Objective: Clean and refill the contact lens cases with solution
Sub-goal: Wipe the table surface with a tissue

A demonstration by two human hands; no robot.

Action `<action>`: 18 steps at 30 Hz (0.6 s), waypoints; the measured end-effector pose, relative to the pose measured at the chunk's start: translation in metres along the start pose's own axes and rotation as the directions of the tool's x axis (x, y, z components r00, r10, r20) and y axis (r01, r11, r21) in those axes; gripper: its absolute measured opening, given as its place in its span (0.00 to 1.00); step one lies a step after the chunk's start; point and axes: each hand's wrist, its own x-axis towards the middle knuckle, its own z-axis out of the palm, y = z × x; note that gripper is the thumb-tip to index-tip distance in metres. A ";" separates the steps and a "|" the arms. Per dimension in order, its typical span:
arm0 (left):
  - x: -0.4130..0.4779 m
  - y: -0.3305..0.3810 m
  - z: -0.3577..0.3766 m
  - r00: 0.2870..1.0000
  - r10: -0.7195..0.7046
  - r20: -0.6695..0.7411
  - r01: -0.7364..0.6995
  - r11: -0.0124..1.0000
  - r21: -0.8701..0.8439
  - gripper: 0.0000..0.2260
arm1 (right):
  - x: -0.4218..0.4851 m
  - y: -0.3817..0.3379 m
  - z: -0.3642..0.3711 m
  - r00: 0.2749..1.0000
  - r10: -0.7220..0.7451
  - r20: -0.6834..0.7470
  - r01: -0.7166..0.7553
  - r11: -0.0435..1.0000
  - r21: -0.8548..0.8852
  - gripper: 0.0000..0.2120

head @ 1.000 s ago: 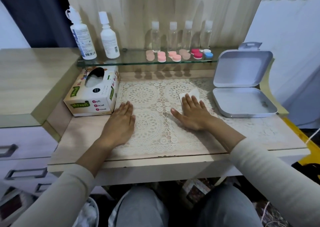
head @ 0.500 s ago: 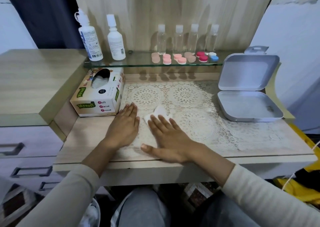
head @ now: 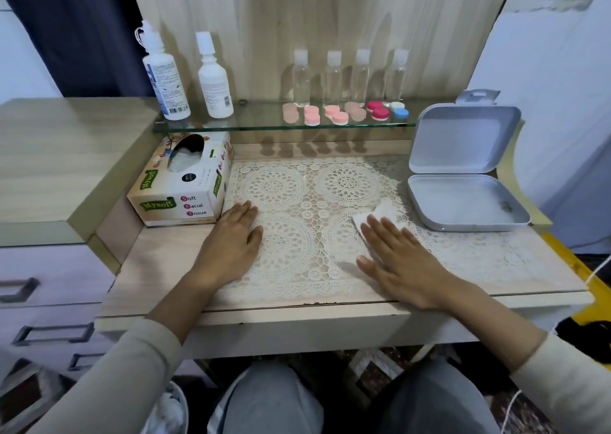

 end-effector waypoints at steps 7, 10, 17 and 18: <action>0.002 -0.001 0.001 1.000 -0.011 0.009 0.011 1.000 -0.027 0.21 | 0.082 -0.014 -0.014 0.993 0.116 -0.007 -0.115 0.992 0.043 0.39; 0.003 -0.002 0.001 1.000 -0.009 -0.009 0.009 0.999 -0.031 0.21 | 0.100 -0.036 -0.015 0.998 0.059 -0.011 -0.059 0.997 0.041 0.40; 0.003 -0.003 0.002 1.000 -0.005 -0.030 0.004 0.999 -0.041 0.20 | 0.067 -0.078 -0.004 0.974 -0.226 -0.011 0.226 0.968 0.111 0.30; 0.004 -0.003 0.003 1.000 -0.005 -0.029 0.004 0.999 -0.046 0.20 | 0.057 -0.080 -0.002 0.962 -0.271 -0.023 0.271 0.956 0.112 0.28</action>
